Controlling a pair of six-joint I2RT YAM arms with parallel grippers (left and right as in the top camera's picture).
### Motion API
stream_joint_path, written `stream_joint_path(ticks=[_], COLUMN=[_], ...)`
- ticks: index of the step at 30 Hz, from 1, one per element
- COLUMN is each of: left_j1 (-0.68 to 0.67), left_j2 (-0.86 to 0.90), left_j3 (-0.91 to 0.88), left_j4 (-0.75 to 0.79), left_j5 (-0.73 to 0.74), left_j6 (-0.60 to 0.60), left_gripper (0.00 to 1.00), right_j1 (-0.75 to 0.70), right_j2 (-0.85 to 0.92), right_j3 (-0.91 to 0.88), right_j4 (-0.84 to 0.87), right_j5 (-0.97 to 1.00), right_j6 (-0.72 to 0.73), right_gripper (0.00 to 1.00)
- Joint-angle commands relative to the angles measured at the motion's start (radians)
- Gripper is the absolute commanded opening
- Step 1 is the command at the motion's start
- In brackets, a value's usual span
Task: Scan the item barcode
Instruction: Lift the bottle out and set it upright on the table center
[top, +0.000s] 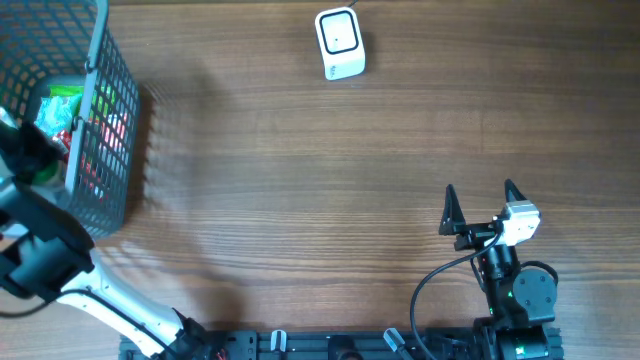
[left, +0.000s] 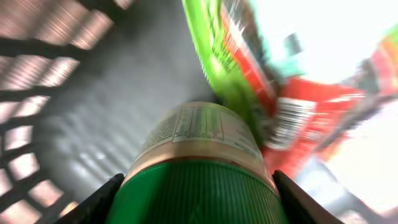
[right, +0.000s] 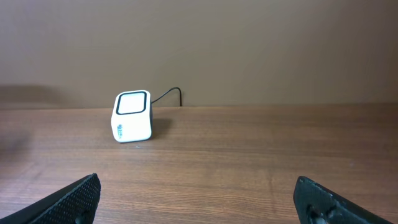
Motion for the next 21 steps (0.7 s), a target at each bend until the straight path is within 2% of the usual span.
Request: stream_joint_path(ticks=[1,6,9,11,16,21], left_j1=[0.006,0.006,0.001,-0.026,-0.241,-0.540], left_j2=[-0.215,-0.430,-0.567,-0.631,-0.741,-0.713], left_j3=[0.131,0.254,0.268,0.268,0.268,0.251], left_j4=[0.004,0.004,0.002,-0.018,-0.150,-0.328], left_j5=[0.073,0.279,0.438,0.495,0.502,0.415], left_j6=[-0.045,-0.114,-0.180,-0.183,-0.201,-0.245], left_gripper=[0.47,0.49,0.46,0.45,0.43,0.43], right_j1=[0.000,0.000,0.000,0.000,0.000,0.000], right_j2=[-0.006,-0.006,-0.006,-0.006,-0.006,-0.006], right_j3=[-0.001,-0.001,-0.001,-0.001,-0.001,-0.001], right_j4=[0.006,0.006,0.006,0.006,0.006,0.006], right_j5=[0.002,0.002,0.002,0.002,0.002,0.002], right_j6=[-0.010,-0.010,-0.010,-0.010,-0.010,-0.010], right_gripper=[1.00,1.00,1.00,1.00,1.00,1.00])
